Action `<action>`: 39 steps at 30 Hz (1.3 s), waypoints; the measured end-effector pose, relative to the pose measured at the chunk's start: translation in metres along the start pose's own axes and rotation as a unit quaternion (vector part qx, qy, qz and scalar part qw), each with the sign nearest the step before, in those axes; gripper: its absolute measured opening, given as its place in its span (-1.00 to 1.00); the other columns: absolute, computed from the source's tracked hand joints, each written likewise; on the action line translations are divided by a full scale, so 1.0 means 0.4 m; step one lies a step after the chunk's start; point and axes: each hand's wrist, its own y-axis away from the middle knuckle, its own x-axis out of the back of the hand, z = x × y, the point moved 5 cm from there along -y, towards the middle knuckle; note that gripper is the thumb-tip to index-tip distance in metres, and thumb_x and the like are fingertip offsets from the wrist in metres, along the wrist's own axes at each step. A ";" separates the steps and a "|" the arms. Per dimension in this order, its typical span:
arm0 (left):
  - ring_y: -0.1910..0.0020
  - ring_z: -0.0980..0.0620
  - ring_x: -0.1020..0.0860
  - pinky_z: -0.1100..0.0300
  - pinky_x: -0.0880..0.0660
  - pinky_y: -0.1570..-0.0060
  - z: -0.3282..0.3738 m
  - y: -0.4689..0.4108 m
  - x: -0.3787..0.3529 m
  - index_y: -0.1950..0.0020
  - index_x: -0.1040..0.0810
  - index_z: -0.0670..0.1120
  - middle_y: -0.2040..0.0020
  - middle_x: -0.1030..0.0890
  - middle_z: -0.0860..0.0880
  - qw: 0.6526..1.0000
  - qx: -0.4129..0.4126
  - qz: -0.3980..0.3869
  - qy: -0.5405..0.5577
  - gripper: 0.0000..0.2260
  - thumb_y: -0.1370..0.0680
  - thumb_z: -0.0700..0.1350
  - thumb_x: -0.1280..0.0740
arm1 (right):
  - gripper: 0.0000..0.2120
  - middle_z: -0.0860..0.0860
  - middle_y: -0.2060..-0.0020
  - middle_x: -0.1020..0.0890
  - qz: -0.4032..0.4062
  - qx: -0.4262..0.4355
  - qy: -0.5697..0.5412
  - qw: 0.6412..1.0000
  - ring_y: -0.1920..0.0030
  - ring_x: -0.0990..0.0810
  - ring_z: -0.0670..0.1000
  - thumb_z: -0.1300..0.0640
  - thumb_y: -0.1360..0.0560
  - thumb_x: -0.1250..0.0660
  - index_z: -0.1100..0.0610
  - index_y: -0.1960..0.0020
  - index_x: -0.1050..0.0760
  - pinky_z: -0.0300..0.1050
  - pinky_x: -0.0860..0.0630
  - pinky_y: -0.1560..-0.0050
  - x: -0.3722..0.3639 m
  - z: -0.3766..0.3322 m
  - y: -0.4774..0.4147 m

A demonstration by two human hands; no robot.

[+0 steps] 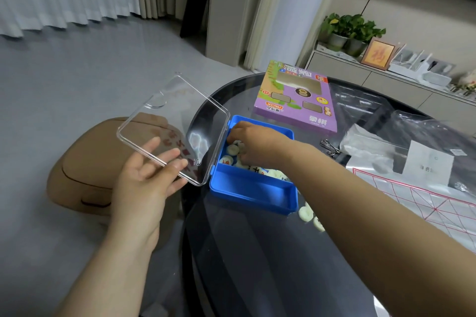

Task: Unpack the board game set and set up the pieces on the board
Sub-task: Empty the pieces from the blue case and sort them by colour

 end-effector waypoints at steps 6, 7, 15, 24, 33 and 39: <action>0.13 0.08 -0.56 0.37 -0.55 0.29 -0.002 -0.003 0.004 -0.17 -0.36 0.00 0.10 -0.57 0.01 1.000 0.002 0.003 -0.004 -0.63 -0.47 -0.36 -0.26 | -0.54 0.04 -0.27 -0.31 -0.033 0.012 0.016 0.999 -0.13 -0.47 0.10 0.27 -0.47 -0.25 0.07 -0.35 -0.29 -0.10 -0.45 -0.08 0.001 0.001 -0.004; 0.12 0.08 -0.56 0.36 -0.55 0.28 -0.003 -0.004 0.005 -0.17 -0.36 0.00 0.10 -0.57 0.01 1.000 0.003 0.002 -0.005 -0.63 -0.47 -0.36 -0.26 | -0.56 0.05 -0.24 -0.33 -0.036 0.013 0.012 0.999 -0.09 -0.47 0.09 0.27 -0.47 -0.25 0.08 -0.32 -0.31 -0.10 -0.45 -0.06 0.002 0.002 -0.003; 0.13 0.10 -0.57 0.36 -0.55 0.28 -0.006 -0.004 0.004 -0.18 -0.36 0.00 0.09 -0.57 0.01 1.000 0.007 -0.002 -0.009 -0.62 -0.47 -0.36 -0.27 | -0.67 -0.03 0.00 -0.28 -0.069 0.006 0.010 0.998 0.18 -0.42 0.01 0.22 -0.48 -0.26 0.08 -0.23 -0.35 -0.31 -0.34 0.37 0.011 0.018 0.018; 0.15 0.10 -0.57 0.38 -0.55 0.32 -0.007 -0.005 0.005 -0.19 -0.35 -0.01 0.10 -0.58 0.01 1.000 0.005 -0.003 -0.013 -0.62 -0.46 -0.36 -0.26 | -0.68 0.02 -0.02 -0.36 -0.074 0.005 -0.001 0.997 0.26 -0.48 -0.01 0.17 -0.46 -0.30 0.08 -0.20 -0.37 -0.23 -0.43 0.32 0.002 0.021 0.015; 0.31 0.22 -0.60 0.38 -0.55 0.31 -0.007 -0.007 0.005 -0.17 -0.36 0.00 0.11 -0.58 0.02 1.000 0.003 -0.005 -0.018 -0.63 -0.47 -0.36 -0.26 | -0.78 -0.01 0.19 -0.45 -0.061 -0.011 -0.084 0.995 0.43 -0.49 -0.06 0.24 -0.47 -0.26 0.03 -0.05 -0.33 -0.25 -0.44 0.42 -0.005 0.039 0.013; 0.31 0.24 -0.61 0.36 -0.56 0.28 -0.005 -0.005 0.005 -0.18 -0.35 0.00 0.10 -0.58 0.01 1.000 -0.002 -0.009 -0.025 -0.62 -0.46 -0.36 -0.27 | -0.82 -0.01 0.05 -0.41 -0.027 0.016 -0.066 0.997 0.15 -0.44 0.02 0.23 -0.45 -0.29 0.10 -0.04 -0.42 -0.32 -0.35 0.33 -0.002 0.034 0.014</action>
